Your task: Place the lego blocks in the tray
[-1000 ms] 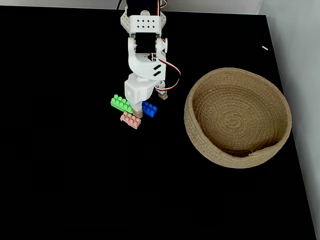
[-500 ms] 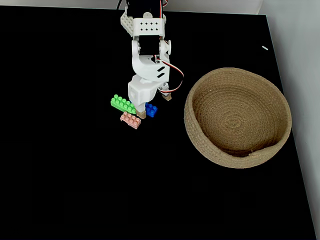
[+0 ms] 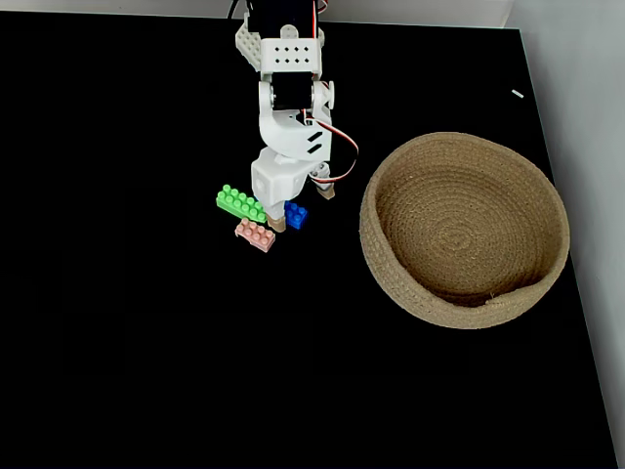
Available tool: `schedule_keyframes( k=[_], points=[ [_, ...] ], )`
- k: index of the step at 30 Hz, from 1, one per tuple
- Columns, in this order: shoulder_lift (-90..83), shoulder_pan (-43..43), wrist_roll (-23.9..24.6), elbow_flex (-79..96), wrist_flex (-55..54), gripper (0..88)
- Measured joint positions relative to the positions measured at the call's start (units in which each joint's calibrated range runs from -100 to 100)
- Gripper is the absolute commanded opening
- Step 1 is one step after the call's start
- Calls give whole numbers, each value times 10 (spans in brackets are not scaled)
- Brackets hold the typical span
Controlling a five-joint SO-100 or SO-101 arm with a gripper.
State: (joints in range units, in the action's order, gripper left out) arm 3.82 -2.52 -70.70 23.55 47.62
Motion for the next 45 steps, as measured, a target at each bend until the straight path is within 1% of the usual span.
schedule_keyframes(
  k=[24, 41, 45],
  points=[
    [-18, 0, 14, 77, -61, 275],
    [-42, -7, 14, 142, -111, 221],
    [-42, -18, 6, 162, -127, 221]
  ],
)
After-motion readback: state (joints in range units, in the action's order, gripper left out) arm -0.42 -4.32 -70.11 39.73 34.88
